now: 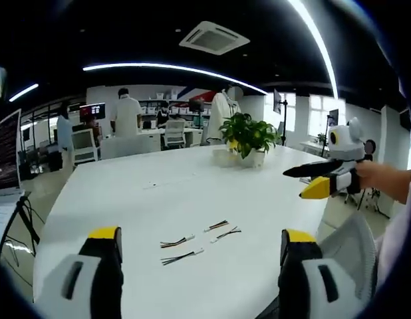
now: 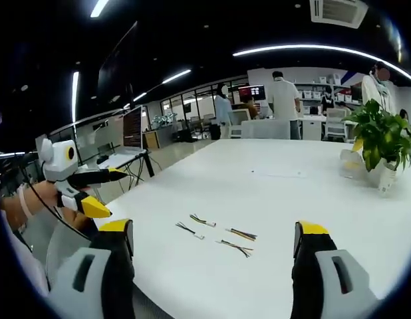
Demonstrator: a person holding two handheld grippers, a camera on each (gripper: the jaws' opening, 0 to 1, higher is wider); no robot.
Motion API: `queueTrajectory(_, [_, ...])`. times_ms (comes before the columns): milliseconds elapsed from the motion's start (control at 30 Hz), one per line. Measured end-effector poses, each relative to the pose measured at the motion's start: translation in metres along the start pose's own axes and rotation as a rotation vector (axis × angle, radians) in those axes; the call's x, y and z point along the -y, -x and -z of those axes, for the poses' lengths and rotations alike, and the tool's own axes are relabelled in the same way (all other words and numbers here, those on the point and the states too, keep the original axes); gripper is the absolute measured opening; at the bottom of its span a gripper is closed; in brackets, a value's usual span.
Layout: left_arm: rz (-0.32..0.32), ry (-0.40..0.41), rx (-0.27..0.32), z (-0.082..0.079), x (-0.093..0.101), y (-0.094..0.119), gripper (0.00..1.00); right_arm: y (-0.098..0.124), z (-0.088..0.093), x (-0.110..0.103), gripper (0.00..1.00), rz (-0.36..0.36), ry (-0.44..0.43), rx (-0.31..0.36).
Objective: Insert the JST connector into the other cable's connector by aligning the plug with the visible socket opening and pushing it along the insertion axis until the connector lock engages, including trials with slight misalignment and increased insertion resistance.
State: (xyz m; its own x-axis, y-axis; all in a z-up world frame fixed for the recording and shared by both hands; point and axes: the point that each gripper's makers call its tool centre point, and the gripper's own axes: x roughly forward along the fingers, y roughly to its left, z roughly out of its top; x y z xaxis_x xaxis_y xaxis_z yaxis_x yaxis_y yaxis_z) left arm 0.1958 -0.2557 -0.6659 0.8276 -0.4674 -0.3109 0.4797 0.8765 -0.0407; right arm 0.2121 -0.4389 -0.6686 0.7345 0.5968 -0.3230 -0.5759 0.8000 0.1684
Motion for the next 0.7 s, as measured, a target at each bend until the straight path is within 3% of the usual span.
queueTrajectory(333, [-0.032, -0.020, -0.029, 0.009, -0.007, 0.002, 0.97, 0.004, 0.004, 0.004, 0.99, 0.007, -0.015, -0.007])
queueTrajectory(700, [-0.013, -0.015, -0.036, 0.010, -0.004, 0.002, 0.96, 0.002, 0.005, 0.001, 0.98, 0.000, -0.019, -0.006])
